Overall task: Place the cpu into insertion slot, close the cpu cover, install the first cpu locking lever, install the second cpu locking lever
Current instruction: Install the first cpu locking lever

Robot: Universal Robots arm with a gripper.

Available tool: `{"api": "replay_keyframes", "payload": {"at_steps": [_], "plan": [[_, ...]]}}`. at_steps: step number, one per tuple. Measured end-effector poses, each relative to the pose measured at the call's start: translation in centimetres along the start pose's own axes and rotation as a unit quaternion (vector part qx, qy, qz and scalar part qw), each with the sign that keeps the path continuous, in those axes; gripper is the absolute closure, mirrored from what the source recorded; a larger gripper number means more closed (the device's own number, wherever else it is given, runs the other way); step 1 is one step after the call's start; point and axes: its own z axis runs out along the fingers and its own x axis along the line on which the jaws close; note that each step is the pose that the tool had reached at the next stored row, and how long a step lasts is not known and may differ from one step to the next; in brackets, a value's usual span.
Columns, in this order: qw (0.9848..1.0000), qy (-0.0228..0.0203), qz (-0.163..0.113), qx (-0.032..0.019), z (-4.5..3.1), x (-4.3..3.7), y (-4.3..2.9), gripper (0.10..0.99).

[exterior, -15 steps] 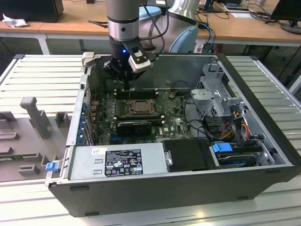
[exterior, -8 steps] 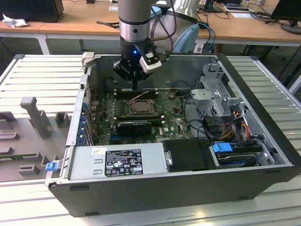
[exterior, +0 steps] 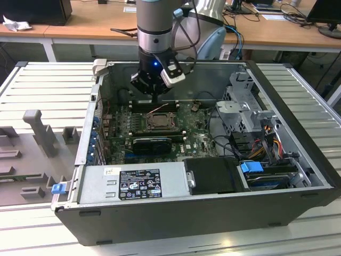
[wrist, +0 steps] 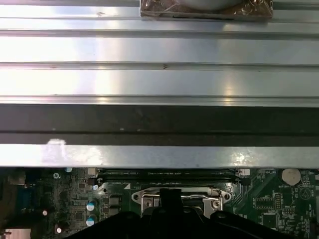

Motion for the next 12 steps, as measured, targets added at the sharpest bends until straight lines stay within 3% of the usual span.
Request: {"api": "replay_keyframes", "payload": {"at_steps": [2, 12], "plan": [[1.0, 0.0002, -0.002, 0.0, 0.56, -0.73, 0.17, 0.98], [0.9999, 0.0009, -0.013, -0.0002, 1.49, -1.88, 0.71, 0.98]]}}
